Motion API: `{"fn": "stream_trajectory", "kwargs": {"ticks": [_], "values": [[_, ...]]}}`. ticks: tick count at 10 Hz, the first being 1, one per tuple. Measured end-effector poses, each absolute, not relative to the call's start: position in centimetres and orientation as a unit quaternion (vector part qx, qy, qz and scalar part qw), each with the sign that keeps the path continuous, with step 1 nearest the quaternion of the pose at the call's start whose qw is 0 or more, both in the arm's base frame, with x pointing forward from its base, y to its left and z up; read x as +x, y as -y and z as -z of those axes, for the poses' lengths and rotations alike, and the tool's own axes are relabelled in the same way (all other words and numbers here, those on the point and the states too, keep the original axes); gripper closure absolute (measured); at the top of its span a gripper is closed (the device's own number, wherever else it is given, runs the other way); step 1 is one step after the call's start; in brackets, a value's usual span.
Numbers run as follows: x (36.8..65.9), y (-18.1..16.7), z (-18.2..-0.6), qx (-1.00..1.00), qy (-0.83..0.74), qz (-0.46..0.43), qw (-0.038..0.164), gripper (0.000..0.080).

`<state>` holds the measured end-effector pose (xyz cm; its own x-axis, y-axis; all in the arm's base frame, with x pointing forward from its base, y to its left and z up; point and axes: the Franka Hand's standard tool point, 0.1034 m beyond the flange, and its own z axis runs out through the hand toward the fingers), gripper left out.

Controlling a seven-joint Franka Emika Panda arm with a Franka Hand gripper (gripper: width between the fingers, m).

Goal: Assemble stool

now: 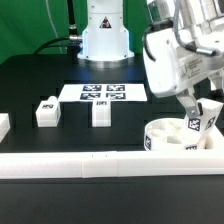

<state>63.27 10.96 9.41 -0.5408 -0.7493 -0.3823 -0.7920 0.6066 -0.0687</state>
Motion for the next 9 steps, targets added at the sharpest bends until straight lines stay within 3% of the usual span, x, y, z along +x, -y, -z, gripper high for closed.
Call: {"fn": "stream_trajectory", "kwargs": {"ticks": [2,6,9], "values": [[63.1,-9.1,-11.0,-0.448,-0.871,-0.053,0.194,0.0151],[62.9,-9.4,-10.3,-0.453,-0.869,-0.052,0.189,0.0151],[62.2,-6.5,-9.9,-0.534,-0.825,-0.023,0.185,0.0151]]}}
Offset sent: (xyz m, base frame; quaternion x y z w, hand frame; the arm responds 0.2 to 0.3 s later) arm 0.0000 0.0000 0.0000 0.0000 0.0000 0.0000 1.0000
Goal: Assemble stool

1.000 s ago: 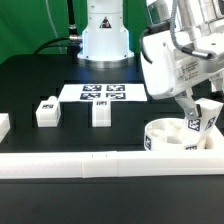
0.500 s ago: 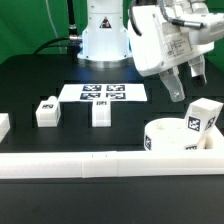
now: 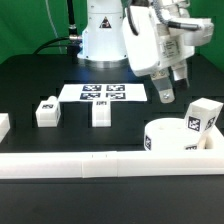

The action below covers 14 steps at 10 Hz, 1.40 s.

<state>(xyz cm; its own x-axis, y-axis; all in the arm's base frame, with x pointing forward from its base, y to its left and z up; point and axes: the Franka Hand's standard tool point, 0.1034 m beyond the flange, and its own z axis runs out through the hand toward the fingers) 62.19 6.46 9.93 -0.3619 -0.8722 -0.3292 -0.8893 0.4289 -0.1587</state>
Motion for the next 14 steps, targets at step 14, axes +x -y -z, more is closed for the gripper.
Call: {"fn": "stream_trajectory", "kwargs": {"ticks": [14], "values": [[63.1,-3.2,-9.6,-0.872,-0.469,0.041,0.132,0.0151]]}}
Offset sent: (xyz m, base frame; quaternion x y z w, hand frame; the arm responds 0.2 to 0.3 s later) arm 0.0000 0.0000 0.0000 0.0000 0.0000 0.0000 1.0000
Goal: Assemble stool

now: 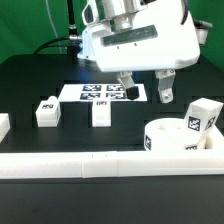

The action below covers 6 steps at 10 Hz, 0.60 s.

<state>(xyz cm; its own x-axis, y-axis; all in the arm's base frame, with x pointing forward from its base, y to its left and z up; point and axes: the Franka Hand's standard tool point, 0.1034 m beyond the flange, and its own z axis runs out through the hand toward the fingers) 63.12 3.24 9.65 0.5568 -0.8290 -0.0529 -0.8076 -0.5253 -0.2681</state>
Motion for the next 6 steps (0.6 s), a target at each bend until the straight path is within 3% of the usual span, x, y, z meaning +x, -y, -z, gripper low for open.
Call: {"fn": "stream_trajectory", "kwargs": {"ticks": [1,4,6], "values": [[63.12,-3.18,-9.64,-0.89,-0.434,0.046,0.13,0.0151],[63.78,-3.03,-9.31,-0.975,-0.202,0.058,0.077,0.0151],[63.8,-2.75,-9.24,-0.985,-0.144,0.065,0.07,0.0151]]}}
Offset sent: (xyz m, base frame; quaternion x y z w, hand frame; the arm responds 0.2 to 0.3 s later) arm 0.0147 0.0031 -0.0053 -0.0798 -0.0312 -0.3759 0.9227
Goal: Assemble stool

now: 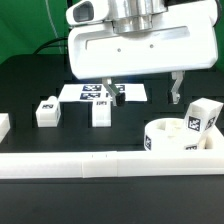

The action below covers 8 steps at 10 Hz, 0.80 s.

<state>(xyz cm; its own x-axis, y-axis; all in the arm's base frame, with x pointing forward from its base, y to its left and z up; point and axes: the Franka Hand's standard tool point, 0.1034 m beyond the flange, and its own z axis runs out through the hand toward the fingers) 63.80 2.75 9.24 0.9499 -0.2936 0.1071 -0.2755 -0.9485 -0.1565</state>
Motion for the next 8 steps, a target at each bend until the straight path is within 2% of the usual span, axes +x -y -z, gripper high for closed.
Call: {"fn": "stream_trajectory", "kwargs": {"ticks": [3,6,7,8], "values": [[63.7,-2.3,-9.1,-0.994,-0.046,0.071,0.062,0.0151],[61.2,1.9,-7.3,-0.993,0.044,0.106,0.021,0.0151],[60.0,4.6,-6.7,-0.992,0.056,0.118,0.003,0.0151],[59.4,5.1,-6.2,-0.993,0.046,0.108,0.005,0.0151]]}}
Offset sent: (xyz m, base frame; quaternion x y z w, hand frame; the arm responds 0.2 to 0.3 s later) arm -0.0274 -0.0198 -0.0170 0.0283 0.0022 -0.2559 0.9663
